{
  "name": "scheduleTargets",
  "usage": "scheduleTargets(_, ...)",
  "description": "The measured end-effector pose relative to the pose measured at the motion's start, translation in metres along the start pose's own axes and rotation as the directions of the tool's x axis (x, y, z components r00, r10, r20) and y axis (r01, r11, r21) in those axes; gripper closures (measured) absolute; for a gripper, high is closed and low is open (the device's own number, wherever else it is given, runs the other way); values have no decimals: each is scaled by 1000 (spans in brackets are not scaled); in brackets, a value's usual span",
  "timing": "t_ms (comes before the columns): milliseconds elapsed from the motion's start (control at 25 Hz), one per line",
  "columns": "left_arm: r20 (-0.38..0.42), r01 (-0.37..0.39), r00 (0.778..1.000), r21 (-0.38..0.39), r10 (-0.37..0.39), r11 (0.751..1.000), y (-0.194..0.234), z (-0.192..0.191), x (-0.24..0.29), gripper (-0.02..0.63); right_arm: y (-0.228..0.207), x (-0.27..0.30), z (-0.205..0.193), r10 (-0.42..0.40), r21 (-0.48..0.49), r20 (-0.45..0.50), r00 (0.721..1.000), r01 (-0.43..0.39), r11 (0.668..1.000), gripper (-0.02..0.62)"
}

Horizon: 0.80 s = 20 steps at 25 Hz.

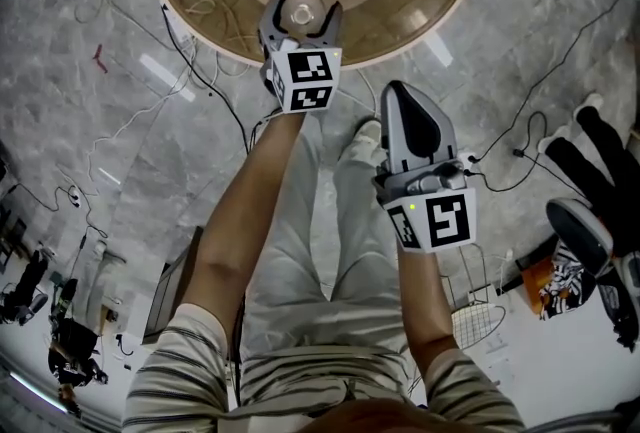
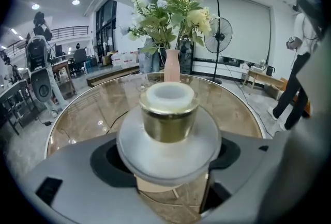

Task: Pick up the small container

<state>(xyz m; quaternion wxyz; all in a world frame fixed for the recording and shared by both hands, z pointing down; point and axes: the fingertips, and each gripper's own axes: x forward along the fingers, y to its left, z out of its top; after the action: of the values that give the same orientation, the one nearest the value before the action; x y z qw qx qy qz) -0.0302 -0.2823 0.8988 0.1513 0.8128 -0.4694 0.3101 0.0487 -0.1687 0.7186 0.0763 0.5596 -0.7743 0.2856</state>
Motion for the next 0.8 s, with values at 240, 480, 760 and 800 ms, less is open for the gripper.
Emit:
scheduleTargets(240, 13, -13, 1000, 11, 13, 1000, 2, 0, 3, 281, -2, -4, -6, -7, -3, -8, 1000, 7, 1000, 584)
scheduleTargets(480, -18, -18, 1000, -3, 18, 1000, 7, 0, -4, 278, 0, -10, -2, -4, -10, 2, 1000, 4, 1000, 584)
scheduleTargets(760, 4, -44, 999, -51, 45, 998, 13, 35, -33, 278, 4, -22, 23, 11, -30, 43, 999, -10, 1000, 584)
scheduleTargets(800, 4, -43, 999, -68, 44, 997, 13, 40, -41, 278, 7, -25, 28, 12, -34, 44, 999, -11, 999, 584)
